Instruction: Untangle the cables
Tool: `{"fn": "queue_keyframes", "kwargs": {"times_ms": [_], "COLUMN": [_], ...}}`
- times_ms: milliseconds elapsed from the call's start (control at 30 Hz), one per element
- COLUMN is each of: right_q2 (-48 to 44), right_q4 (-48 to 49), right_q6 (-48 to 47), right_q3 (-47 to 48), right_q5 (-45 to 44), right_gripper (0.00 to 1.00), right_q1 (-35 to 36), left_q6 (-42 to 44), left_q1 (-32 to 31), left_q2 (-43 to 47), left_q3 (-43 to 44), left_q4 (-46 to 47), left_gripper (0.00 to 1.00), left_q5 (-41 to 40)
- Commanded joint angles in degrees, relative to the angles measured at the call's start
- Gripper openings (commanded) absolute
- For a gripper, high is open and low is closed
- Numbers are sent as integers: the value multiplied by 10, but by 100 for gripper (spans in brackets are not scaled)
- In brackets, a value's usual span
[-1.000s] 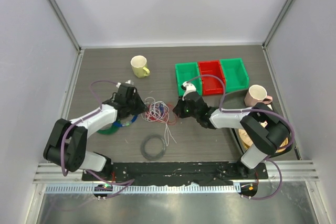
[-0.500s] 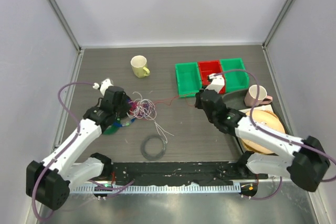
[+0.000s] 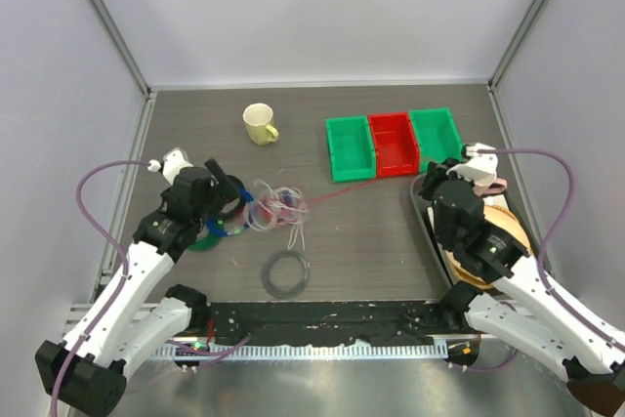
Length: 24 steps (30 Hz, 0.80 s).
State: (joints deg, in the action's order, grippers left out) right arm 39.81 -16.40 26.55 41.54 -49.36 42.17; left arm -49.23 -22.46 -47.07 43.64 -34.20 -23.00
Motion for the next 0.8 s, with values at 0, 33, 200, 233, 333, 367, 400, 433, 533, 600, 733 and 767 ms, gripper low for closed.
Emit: {"fn": "queue_keyframes", "kwargs": {"times_ms": [0, 33, 200, 233, 333, 367, 400, 433, 533, 600, 733, 767], "right_q2": [-30, -31, -5, 3, 34, 52, 61, 69, 117, 147, 188, 197], "right_q4": [33, 47, 63, 71, 83, 86, 90, 91, 88, 88, 96, 101], "right_q6": [-77, -98, -136, -138, -140, -136, -133, -130, -116, -106, -88, -84], "right_q3": [56, 63, 133, 142, 187, 211, 223, 239, 297, 337, 405, 432], "right_q5": [21, 47, 248, 304, 354, 377, 388, 400, 463, 514, 560, 569], "right_gripper": [1, 1, 1, 1, 1, 1, 1, 1, 1, 1, 1, 1], "right_q1": [-7, -7, -7, -7, -7, -7, -7, -7, -7, -7, -6, -6], "left_q6": [58, 63, 102, 106, 106, 103, 101, 107, 128, 135, 154, 151], "left_q1": [7, 7, 7, 7, 1, -5, -13, -34, -81, -102, -152, -157], "left_q2": [-1, -5, -21, -21, -40, -50, -66, -76, -109, -124, -158, -170], "left_q3": [-16, -14, -10, -19, -29, -28, -23, -12, 7, 23, 35, 34], "left_q4": [25, 38, 109, 161, 284, 309, 338, 346, 382, 404, 457, 468], "left_gripper": [100, 100, 100, 100, 100, 100, 100, 100, 100, 100, 100, 100], "left_q5": [36, 69, 209, 247, 420, 478, 488, 494, 489, 487, 488, 485]}}
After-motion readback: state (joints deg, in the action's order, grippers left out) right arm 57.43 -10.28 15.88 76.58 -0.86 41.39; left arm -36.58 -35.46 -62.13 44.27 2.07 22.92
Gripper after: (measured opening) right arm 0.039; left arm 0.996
